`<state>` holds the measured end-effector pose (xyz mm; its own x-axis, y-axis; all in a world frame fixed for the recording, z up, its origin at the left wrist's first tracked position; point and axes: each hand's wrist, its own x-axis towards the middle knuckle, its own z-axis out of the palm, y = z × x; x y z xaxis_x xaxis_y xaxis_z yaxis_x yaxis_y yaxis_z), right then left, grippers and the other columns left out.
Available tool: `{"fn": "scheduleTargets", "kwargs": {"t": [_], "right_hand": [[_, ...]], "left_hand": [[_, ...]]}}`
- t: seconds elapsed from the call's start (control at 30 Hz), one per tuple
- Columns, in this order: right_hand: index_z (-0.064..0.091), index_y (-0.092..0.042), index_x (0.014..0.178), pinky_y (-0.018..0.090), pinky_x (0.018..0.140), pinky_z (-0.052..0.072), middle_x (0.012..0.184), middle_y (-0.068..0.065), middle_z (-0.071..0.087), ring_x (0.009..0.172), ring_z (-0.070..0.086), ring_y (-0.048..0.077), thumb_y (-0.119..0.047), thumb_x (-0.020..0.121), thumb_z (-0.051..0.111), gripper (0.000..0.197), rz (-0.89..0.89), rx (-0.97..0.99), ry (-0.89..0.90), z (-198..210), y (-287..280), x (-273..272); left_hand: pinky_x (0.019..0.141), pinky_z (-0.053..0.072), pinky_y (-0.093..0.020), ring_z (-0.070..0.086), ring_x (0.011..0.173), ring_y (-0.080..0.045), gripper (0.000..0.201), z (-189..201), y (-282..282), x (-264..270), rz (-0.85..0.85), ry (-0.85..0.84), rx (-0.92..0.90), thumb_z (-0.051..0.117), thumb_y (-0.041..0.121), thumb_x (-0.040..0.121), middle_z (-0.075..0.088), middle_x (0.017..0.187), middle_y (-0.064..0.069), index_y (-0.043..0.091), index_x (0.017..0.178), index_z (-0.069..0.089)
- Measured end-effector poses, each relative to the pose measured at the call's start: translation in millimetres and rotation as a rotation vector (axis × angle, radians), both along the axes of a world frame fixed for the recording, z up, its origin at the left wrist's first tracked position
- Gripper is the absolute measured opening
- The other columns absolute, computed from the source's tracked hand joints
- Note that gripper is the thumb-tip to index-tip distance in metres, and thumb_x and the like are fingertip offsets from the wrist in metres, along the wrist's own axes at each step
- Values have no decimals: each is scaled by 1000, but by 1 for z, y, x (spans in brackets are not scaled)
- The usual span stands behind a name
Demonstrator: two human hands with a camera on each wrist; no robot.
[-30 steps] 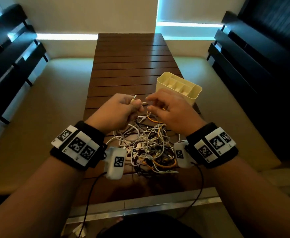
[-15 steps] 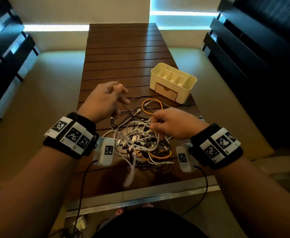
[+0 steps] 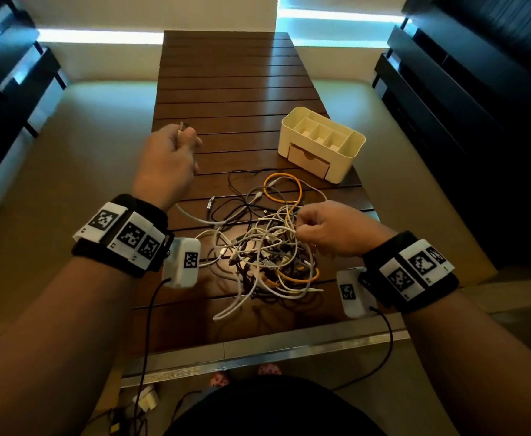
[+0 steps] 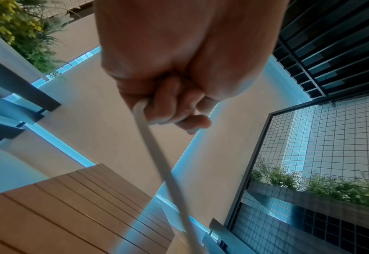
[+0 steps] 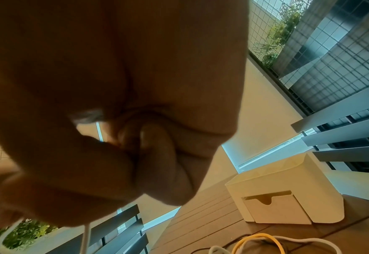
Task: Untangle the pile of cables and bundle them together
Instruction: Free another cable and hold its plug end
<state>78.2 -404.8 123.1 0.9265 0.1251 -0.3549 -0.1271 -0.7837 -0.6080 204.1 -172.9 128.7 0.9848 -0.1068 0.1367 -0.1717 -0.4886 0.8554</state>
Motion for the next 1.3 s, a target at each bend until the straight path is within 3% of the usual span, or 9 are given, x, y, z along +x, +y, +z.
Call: {"fn": "scheduleTargets", "kwargs": {"t": [0.17, 0.3, 0.4, 0.53, 0.7, 0.8, 0.93, 1.13, 1.3], "right_hand": [[64, -14, 88, 26, 60, 53, 75, 0, 67, 59, 63, 9, -23, 95, 60, 12, 62, 66, 186, -4, 5, -9], [72, -21, 99, 31, 84, 52, 90, -3, 74, 87, 69, 11, -41, 92, 63, 23, 240, -17, 412, -10, 16, -13], [69, -30, 106, 29, 83, 51, 99, -10, 68, 96, 64, 7, -50, 90, 62, 27, 185, -85, 241, -12, 20, -6], [60, -36, 121, 20, 78, 51, 106, -16, 64, 95, 64, 0, -39, 83, 75, 40, -35, 216, -23, -11, 25, 1], [50, -54, 127, 44, 106, 46, 140, -13, 50, 127, 50, 9, -44, 84, 74, 50, 33, 230, 59, -35, 49, 8], [66, -31, 117, 44, 101, 50, 119, -6, 68, 110, 64, 12, -35, 96, 61, 22, 76, 284, 92, -40, 61, 7], [57, -8, 125, 38, 74, 57, 88, 14, 72, 73, 71, 26, -22, 103, 48, 27, 85, 538, 425, -30, 67, 5], [54, -43, 133, 24, 70, 49, 88, -10, 61, 79, 60, 6, -44, 97, 56, 37, 76, 53, 124, -31, 64, 21], [62, -44, 125, 41, 114, 22, 145, -6, 27, 138, 21, 17, -46, 96, 57, 30, 117, -152, -167, -48, 67, 26]], "left_hand": [[67, 47, -45, 50, 71, -23, 45, 1, 30, 17, 122, -7, 23, 41, 49, 94, 55, 77, -7, 12, 100, 64], [50, 37, -29, 43, 59, -13, 28, -2, 26, 3, -29, 164, -127, 42, 32, 102, 50, 72, 0, 16, 102, 65], [44, 33, -22, 41, 53, -8, 29, -8, 13, -13, -166, 253, -180, 38, 19, 104, 50, 70, 0, 12, 107, 66], [44, 32, -22, 38, 47, -7, 28, -10, -2, -39, -343, 340, -282, 38, 13, 105, 47, 67, -1, 6, 112, 64], [47, 36, -22, 39, 51, -12, 28, -3, -10, -60, -487, 392, -449, 35, 13, 106, 49, 66, -2, 3, 121, 57], [47, 37, -21, 42, 51, -11, 28, 5, -3, -57, -462, 359, -469, 34, 13, 107, 50, 67, -1, 5, 123, 55], [48, 39, -25, 42, 49, -9, 25, 1, 14, -42, -369, 298, -479, 36, 13, 107, 52, 65, 2, 7, 119, 57], [47, 42, -24, 45, 50, -9, 26, -11, 22, -45, -333, 350, -478, 35, 14, 107, 53, 66, 1, 7, 119, 57], [50, 46, -26, 50, 53, -10, 26, -14, 24, -44, -319, 353, -493, 35, 14, 107, 57, 67, 1, 8, 119, 57]]}}
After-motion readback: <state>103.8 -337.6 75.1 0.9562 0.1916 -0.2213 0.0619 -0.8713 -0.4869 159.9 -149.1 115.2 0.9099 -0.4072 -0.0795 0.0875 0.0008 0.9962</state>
